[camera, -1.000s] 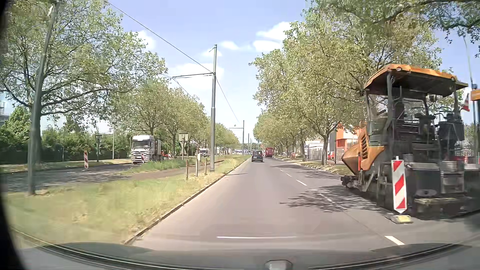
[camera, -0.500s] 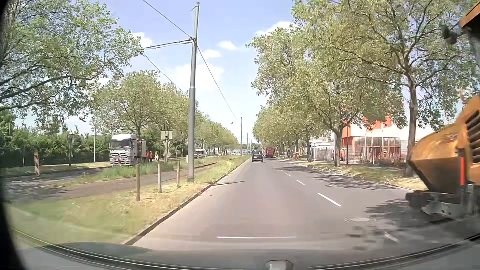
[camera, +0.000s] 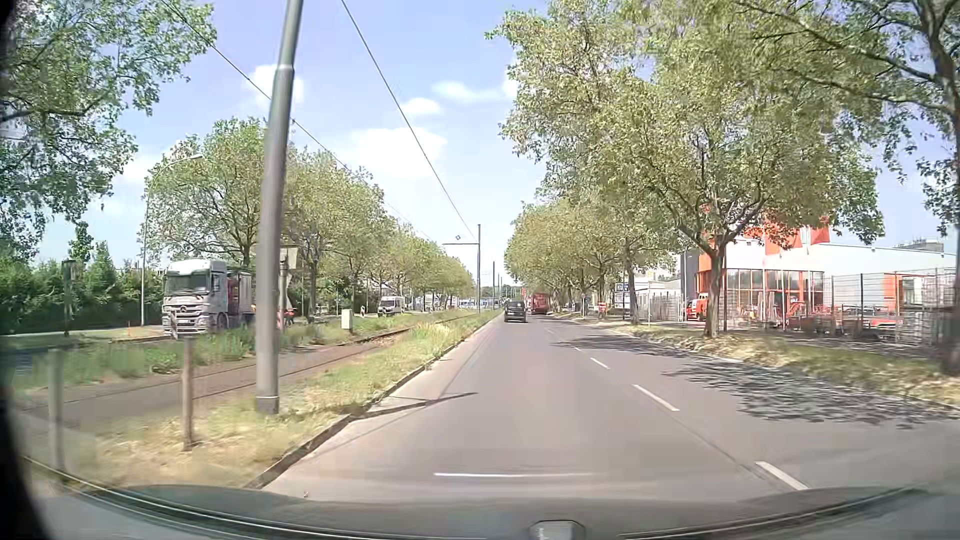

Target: Follow the waypoints while adhering to traffic rules and regulations

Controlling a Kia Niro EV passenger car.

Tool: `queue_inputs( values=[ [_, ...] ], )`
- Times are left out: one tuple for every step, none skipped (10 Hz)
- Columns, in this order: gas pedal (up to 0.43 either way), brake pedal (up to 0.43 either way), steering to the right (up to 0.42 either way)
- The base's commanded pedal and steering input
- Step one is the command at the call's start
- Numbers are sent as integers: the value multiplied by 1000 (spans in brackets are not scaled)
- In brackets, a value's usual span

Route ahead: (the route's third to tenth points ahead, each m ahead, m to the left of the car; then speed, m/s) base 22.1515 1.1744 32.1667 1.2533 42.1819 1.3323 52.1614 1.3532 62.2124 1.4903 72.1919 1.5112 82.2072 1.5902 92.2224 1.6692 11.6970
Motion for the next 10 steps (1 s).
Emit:
queue_inputs(
  values=[
    [98,30,2],
    [98,30,2],
    [98,30,2],
    [98,30,2],
    [98,30,2],
    [98,30,2],
    [98,30,2],
    [98,30,3],
    [98,30,2],
    [98,30,2]
  ],
)
